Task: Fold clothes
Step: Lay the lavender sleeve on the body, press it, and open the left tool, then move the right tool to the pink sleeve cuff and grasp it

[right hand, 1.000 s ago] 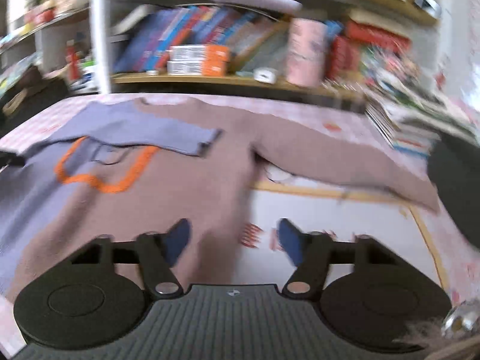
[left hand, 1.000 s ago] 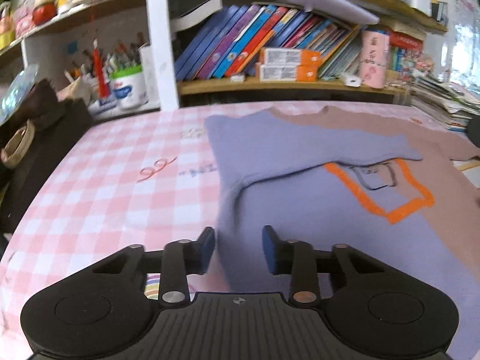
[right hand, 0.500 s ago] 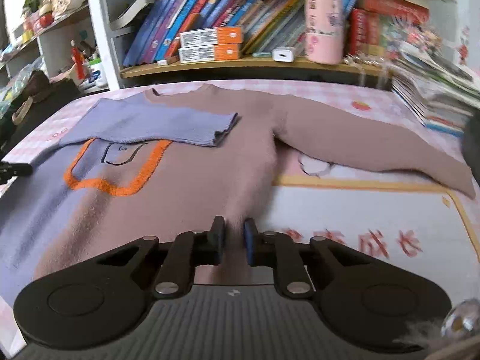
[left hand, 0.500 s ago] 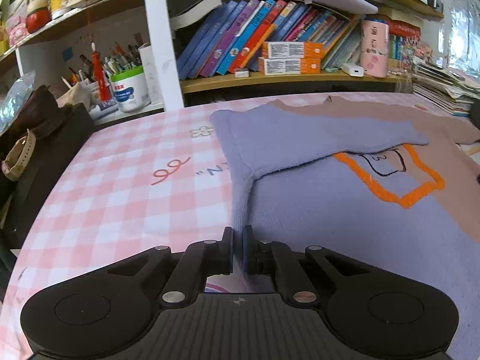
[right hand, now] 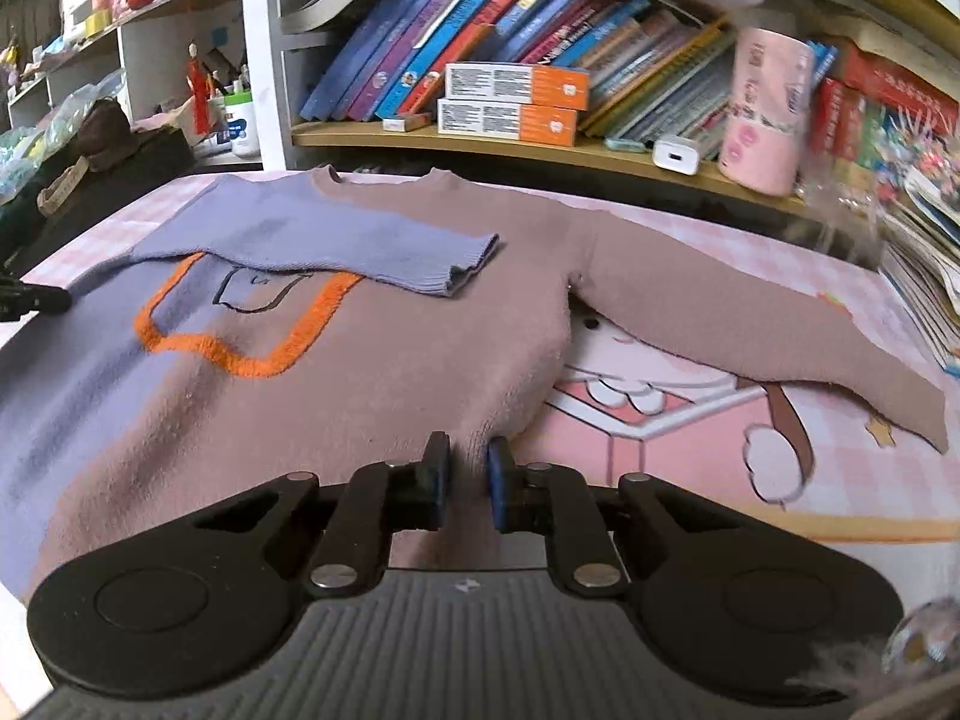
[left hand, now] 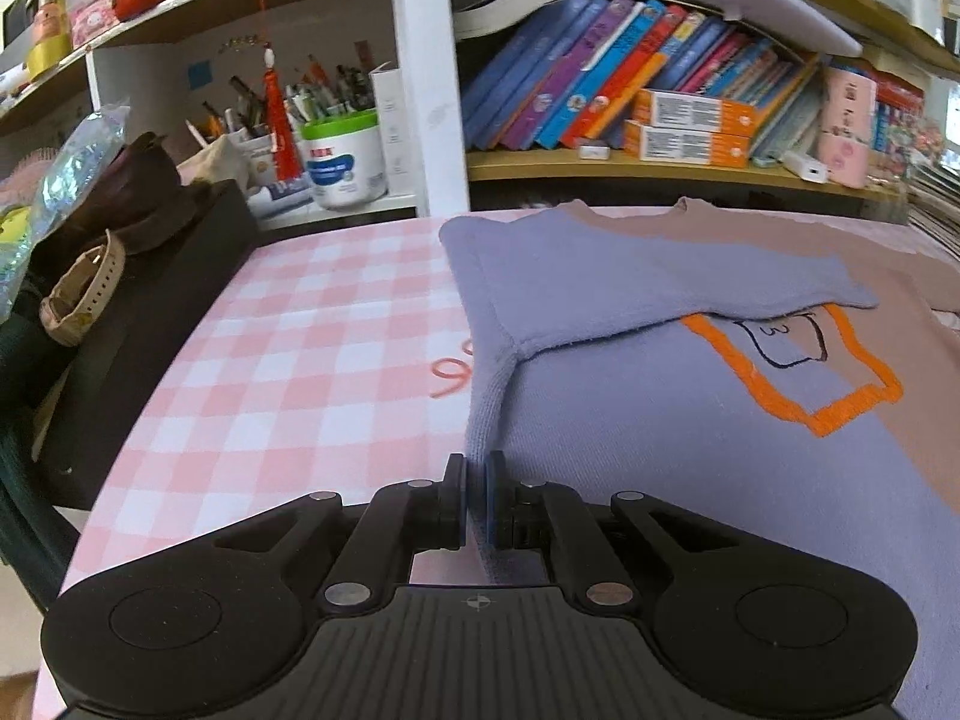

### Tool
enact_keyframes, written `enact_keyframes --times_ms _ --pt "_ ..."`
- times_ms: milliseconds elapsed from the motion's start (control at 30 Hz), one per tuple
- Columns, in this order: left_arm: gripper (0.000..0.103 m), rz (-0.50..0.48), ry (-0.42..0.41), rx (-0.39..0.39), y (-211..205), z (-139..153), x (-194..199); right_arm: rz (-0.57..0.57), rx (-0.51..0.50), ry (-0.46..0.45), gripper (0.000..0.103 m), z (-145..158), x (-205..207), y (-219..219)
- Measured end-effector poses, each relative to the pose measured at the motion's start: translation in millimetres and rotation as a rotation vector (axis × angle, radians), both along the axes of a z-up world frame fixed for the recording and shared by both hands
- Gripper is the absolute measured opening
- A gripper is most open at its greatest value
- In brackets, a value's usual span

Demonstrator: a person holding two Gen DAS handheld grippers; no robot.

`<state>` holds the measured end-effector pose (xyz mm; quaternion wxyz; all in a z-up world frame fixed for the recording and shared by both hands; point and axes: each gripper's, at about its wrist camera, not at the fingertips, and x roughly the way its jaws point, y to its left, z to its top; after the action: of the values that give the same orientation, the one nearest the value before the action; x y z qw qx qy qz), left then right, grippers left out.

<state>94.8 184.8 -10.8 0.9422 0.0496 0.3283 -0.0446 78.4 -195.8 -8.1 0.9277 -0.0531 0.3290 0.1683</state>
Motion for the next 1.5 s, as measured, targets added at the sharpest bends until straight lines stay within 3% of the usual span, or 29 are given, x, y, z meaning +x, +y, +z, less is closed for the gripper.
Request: enact_keyframes --times_ms 67,133,200,300,400,467,633,767,867,1133,1300,1500 --pt "0.011 0.011 -0.012 -0.006 2.4 1.5 0.1 0.002 -0.01 -0.008 0.013 -0.6 1.2 3.9" --pt "0.011 0.029 -0.047 0.006 1.2 7.2 -7.7 -0.008 -0.008 -0.018 0.02 -0.1 -1.9 2.6" --pt "0.012 0.032 -0.101 0.021 -4.5 16.4 -22.1 -0.013 0.016 -0.036 0.037 1.0 -9.1 -4.6" --pt "0.015 -0.01 -0.186 0.018 -19.0 31.8 -49.0 -0.049 0.041 -0.054 0.044 3.2 -16.3 -19.9" --pt "0.027 -0.082 -0.243 0.003 -37.6 40.8 -68.8 -0.098 0.048 -0.068 0.051 4.6 -20.6 -35.9" --pt "0.037 -0.126 -0.241 -0.02 -48.8 38.9 -70.8 -0.128 0.052 -0.074 0.052 5.0 -22.3 -46.3" --pt "0.039 -0.238 -0.236 -0.078 -76.8 34.0 -75.8 -0.187 0.047 -0.08 0.058 2.7 -24.1 -68.4" --pt "0.042 -0.304 -0.23 -0.082 -91.0 26.3 -76.8 -0.245 0.045 -0.083 0.066 1.9 -24.2 -87.2" --pt "0.054 -0.352 -0.244 -0.058 -96.8 20.9 -80.9 -0.292 0.033 -0.074 0.066 2.7 -21.3 -103.9" --pt "0.073 -0.391 -0.261 -0.005 -101.2 12.7 -90.7 -0.395 0.007 -0.028 0.065 10.9 11.3 -155.8" --pt "0.084 -0.392 -0.274 -0.007 -98.5 12.9 -92.8 -0.502 0.197 0.054 0.063 13.2 36.6 -200.3" --pt "0.093 -0.384 -0.267 -0.008 -98.1 12.3 -92.4 -0.6 0.25 0.094 0.062 14.2 64.9 -226.0"
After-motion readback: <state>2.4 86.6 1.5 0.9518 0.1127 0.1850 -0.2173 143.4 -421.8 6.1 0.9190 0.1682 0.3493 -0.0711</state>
